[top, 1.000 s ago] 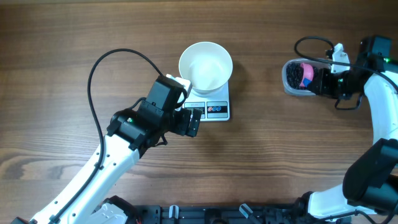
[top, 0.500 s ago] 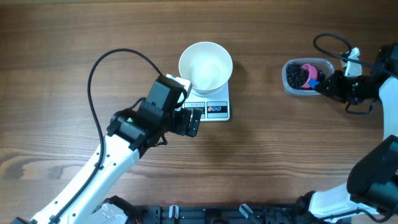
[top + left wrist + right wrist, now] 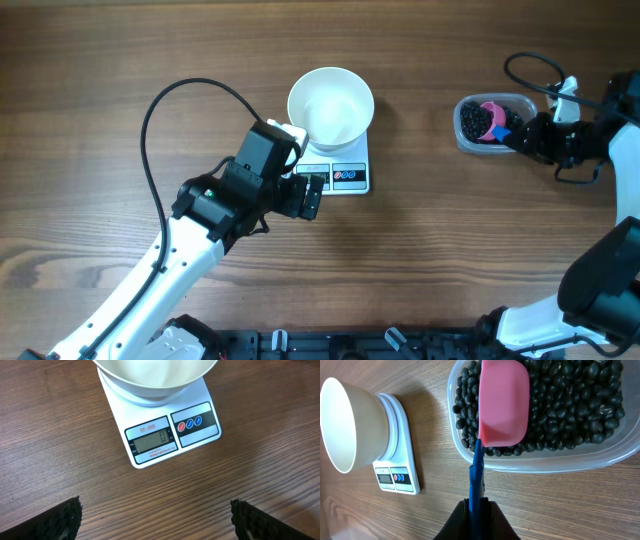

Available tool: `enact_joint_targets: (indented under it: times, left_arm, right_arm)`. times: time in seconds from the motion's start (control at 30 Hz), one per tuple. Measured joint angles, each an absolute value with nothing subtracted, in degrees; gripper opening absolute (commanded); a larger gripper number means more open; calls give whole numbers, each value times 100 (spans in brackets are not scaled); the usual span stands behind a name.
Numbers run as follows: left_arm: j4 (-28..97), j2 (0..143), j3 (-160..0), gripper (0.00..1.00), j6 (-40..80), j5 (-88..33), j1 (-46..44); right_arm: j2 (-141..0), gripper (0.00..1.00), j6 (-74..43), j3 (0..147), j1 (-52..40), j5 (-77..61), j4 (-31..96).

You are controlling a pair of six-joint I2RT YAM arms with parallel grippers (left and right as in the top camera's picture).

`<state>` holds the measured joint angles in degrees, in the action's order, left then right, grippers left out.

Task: Scoop item into bowl and weigh 150g on scale
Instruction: 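Drag the scoop through the beans with the right gripper to fill it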

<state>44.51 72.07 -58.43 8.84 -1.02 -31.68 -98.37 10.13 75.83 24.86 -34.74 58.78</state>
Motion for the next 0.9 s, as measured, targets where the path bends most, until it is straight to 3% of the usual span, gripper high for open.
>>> enact_joint_targets:
  times: [0.9]
  left_arm:
    - [4451, 7207, -5843, 100, 884, -102, -3168]
  right_arm:
    - [-10040, 4, 454, 7546, 2827, -4084, 5658]
